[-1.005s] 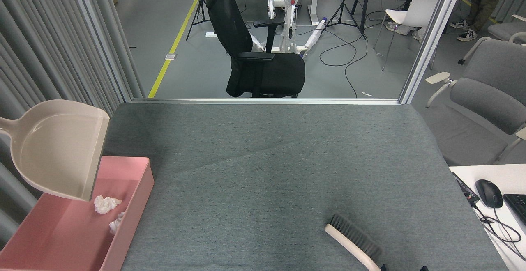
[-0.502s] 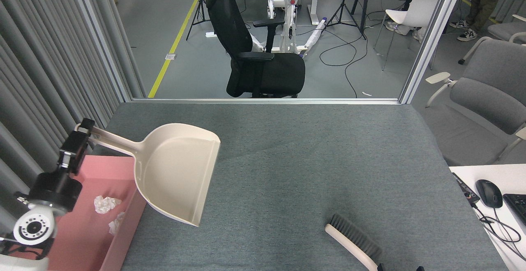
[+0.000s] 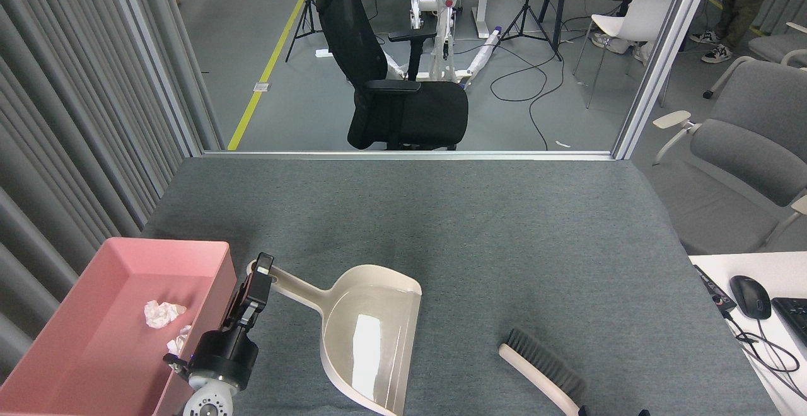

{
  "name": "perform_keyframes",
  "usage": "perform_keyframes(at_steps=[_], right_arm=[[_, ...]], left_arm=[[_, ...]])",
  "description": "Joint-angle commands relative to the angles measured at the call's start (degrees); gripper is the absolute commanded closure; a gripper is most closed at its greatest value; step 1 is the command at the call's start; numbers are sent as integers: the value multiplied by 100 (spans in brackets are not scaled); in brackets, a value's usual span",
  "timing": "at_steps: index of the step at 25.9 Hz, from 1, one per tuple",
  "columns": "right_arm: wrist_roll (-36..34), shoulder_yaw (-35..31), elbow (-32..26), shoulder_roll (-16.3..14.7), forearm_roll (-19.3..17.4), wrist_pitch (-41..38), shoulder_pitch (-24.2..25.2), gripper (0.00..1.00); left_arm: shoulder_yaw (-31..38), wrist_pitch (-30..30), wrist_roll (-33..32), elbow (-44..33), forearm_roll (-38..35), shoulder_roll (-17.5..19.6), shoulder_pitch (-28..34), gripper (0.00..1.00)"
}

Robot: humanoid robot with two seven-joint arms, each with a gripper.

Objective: Sweep and dump garbage into bin
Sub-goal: 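Bring the empty dustpan back and set it on the table with the left gripper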

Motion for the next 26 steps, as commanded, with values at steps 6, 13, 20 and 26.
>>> perform_keyframes(at_steps=[6, 13, 20, 26], right_arm=[[-3, 0, -1, -18, -1, -4, 35, 1], [-3, 0, -1, -9, -1, -13, 79, 1], [-3, 0, -1, -18, 8, -21, 88, 1], [-3, -9, -1, -18, 8, -21, 88, 1]], left_arm=[[-17, 185, 14, 20, -2395, -1326, 353, 100], [220, 476, -171, 231, -2500, -1555, 336, 100], [440, 300, -100, 539, -2544, -1546, 336, 100], [414, -8, 462, 776, -2597, -1528, 406, 38]])
